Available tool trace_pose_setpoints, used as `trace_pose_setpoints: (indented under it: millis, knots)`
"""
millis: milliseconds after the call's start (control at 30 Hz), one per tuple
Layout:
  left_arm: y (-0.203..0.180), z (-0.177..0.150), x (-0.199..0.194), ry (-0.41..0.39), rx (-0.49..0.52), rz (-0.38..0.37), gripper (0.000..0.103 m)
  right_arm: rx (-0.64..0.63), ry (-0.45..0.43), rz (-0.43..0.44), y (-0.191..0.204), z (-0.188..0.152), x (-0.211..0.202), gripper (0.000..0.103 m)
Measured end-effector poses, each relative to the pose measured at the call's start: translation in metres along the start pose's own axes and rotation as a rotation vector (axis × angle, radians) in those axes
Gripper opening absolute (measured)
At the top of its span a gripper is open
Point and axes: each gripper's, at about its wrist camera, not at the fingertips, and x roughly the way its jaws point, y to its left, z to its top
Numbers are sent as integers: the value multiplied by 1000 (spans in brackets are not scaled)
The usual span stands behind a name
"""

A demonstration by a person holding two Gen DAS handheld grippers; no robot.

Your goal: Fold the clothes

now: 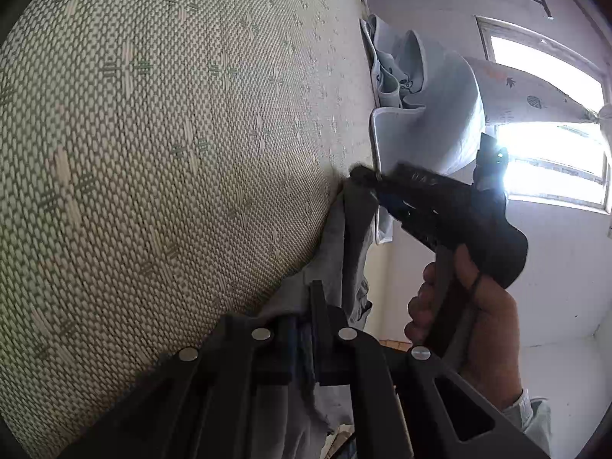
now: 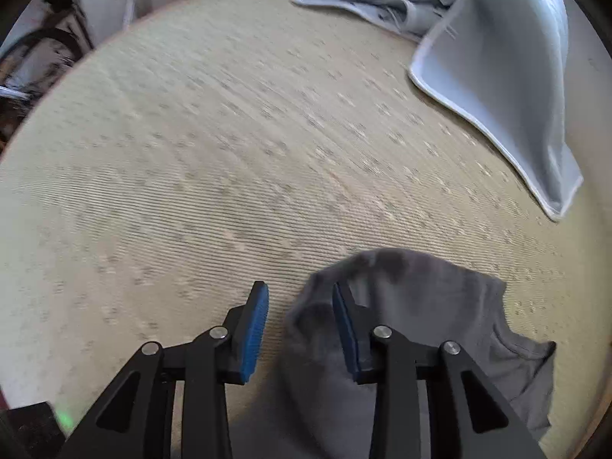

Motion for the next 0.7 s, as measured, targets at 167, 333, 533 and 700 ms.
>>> trace_pose_setpoints:
  millis: [167, 333, 533, 700]
  knots:
    - [-1, -4, -7, -37, 6, 5, 3, -25, -65, -39, -9, 14, -10, 0]
    - [4, -7, -11, -65, -11, 32, 3, -2, -160, -47, -21, 34, -24, 0]
    - [10, -6, -8, -51, -28, 42, 4, 46, -127, 12, -30, 30, -7, 0]
    - [11, -6, -8, -48, -34, 41, 4, 82, -124, 68, -38, 14, -20, 5]
